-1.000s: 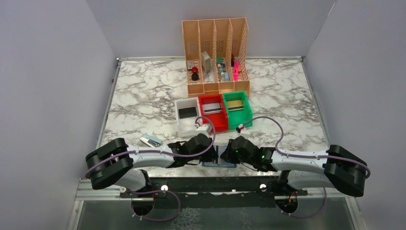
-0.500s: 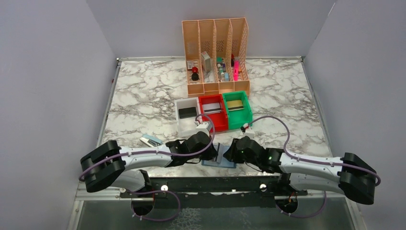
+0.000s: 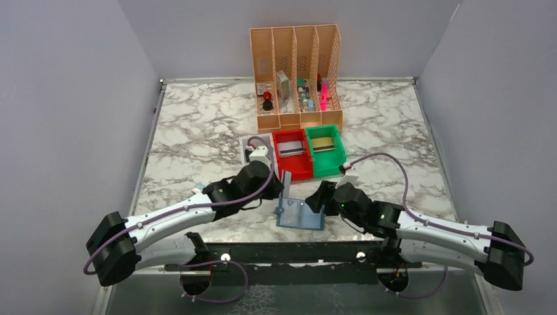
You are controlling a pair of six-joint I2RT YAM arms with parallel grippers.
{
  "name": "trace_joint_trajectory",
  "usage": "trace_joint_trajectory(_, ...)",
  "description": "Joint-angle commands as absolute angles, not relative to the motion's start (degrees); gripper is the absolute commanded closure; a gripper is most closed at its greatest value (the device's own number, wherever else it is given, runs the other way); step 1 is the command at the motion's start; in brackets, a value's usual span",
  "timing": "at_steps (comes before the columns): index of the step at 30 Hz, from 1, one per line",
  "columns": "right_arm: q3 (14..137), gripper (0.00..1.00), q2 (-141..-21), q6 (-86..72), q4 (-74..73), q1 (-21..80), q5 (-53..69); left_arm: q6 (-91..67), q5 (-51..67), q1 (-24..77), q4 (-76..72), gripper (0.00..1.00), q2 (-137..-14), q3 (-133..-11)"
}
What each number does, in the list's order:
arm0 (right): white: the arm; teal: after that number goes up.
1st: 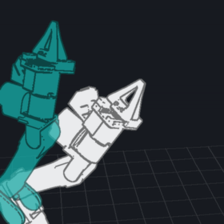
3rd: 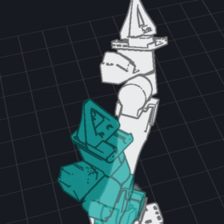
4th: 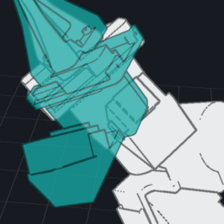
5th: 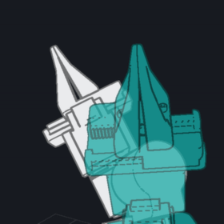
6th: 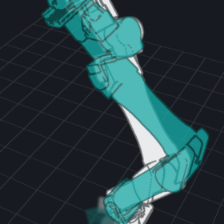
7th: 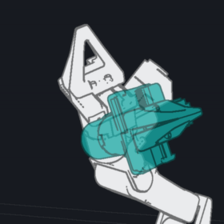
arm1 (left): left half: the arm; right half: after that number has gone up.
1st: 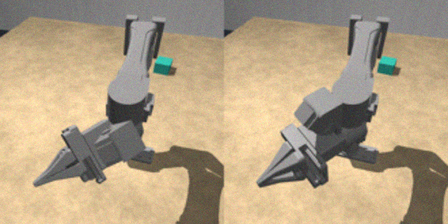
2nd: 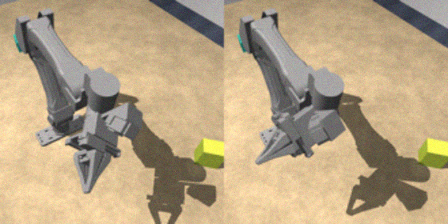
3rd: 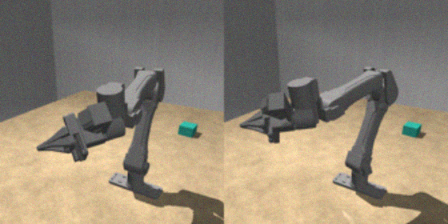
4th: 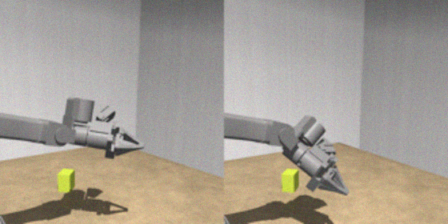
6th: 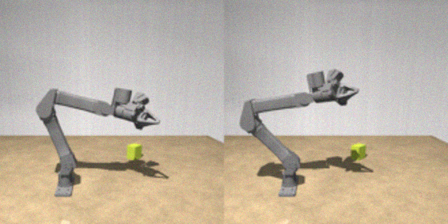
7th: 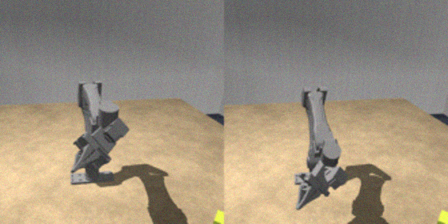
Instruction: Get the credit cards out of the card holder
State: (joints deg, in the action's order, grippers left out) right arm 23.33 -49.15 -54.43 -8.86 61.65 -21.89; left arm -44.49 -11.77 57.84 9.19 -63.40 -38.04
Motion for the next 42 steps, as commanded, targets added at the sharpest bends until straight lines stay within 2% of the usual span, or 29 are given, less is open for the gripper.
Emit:
trace_joint_trajectory(1,28.3,0.32,-52.5,-45.2,-9.1,57.2,-16.2,-39.8,-5.3,49.8,11.7,1.00,-57.9,-36.4)
trace_joint_trajectory(3,28.1,0.32,-54.4,-42.6,-7.5,49.8,-7.0,-39.1,-1.9,46.8,11.2,1.00,-55.8,-35.4)
trace_joint_trajectory(5,25.7,0.32,-54.7,-41.4,0.2,42.8,4.2,-39.1,1.9,44.0,9.7,1.00,-54.3,-33.9)
trace_joint_trajectory(8,24.1,0.27,-55.1,-41.0,8.0,40.4,14.8,-40.0,9.2,40.3,6.2,1.00,-53.4,-31.0)
trace_joint_trajectory(12,23.6,0.22,-58.1,-44.0,12.4,40.3,20.1,-44.2,19.7,37.7,-4.2,1.00,-51.8,-25.5)
trace_joint_trajectory(18,17.0,0.23,-59.6,-50.8,29.0,40.3,26.0,-50.5,29.1,37.6,-20.0,1.00,-51.5,-19.5)
trace_joint_trajectory(21,16.3,0.27,-62.3,-52.8,34.9,40.3,28.6,-50.5,29.4,37.6,-20.7,1.00,-50.5,-19.2)
trace_joint_trajectory(31,16.1,0.49,-73.3,-58.1,52.6,40.3,35.9,-52.3,29.7,37.6,-24.1,1.00,-50.5,-18.3)
trace_joint_trajectory(38,16.5,0.53,-72.8,-57.7,51.3,40.3,32.0,-53.0,30.5,37.6,-24.6,1.00,-50.5,-17.9)
trace_joint_trajectory(42,17.6,0.66,-73.5,-57.3,51.3,40.3,32.4,-53.3,30.9,37.6,-24.8,1.00,-50.6,-17.7)
